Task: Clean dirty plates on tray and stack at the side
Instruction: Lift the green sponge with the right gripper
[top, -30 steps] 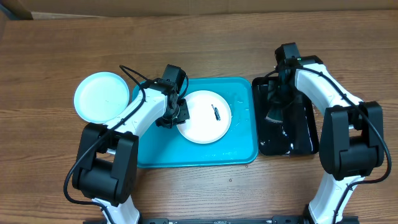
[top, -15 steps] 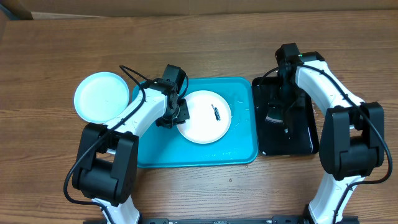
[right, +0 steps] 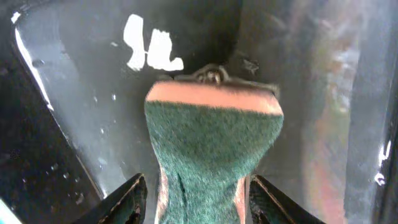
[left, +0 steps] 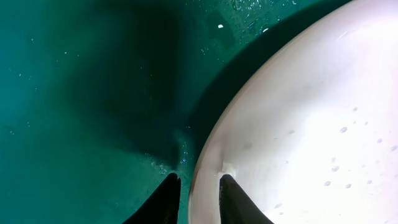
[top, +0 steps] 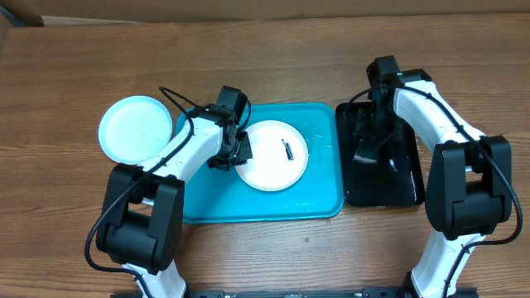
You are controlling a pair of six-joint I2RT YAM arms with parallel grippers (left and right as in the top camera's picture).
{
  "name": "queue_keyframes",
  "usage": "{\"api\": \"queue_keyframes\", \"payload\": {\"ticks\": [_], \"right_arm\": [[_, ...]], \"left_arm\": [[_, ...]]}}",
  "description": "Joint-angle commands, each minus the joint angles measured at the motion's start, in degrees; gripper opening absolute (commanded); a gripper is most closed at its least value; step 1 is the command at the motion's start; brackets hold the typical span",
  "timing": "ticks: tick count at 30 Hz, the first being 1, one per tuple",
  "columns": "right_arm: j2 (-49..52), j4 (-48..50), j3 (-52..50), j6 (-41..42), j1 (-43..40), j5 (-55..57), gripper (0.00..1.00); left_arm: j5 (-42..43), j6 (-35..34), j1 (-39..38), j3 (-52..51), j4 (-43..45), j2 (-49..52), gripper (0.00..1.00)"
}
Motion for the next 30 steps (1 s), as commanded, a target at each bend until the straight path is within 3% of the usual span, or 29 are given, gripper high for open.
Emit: {"api": "queue_keyframes", "payload": {"ticks": [1,4,11,13,22,25,30], "right_arm": [[-1.3,1.4,-1.7,0.4,-0.1,-0.6,0.52],[-1.3,3.8,-3.3,0.4,-0.1,-0.6,0.46],[-1.6,3.5,-1.4,0.2,-0.2,0.2,0.16],[-1.8,2.3,-0.2,0.0,-0.2,0.2,0.04],[-4.3,0.5,1.0,-2.8,-0.2,0.2,0.04],[-4.3,0.3,1.0,-2.8,-0.2,0.2,0.04],[-4.6,-0.3,1.7,-3.1,-0.2,0.2,0.04]], "left_arm": [[0.6,0.6,-0.4,-0.3,0.0,0.9,0.24],[0.6,0.6,-0.4,-0.3,0.0,0.9,0.24],[0.6,0.6,-0.4,-0.3,0.0,0.9,0.24],[0.6,0.6,-0.4,-0.3,0.0,0.9,0.24],[0.6,0.6,-0.4,-0.3,0.0,0.9,0.23],[0.6,0.6,-0.4,-0.3,0.1,0.9,0.04],[0.6,-1.3,-0.4,-0.3,-0.2,0.9,0.04]]}}
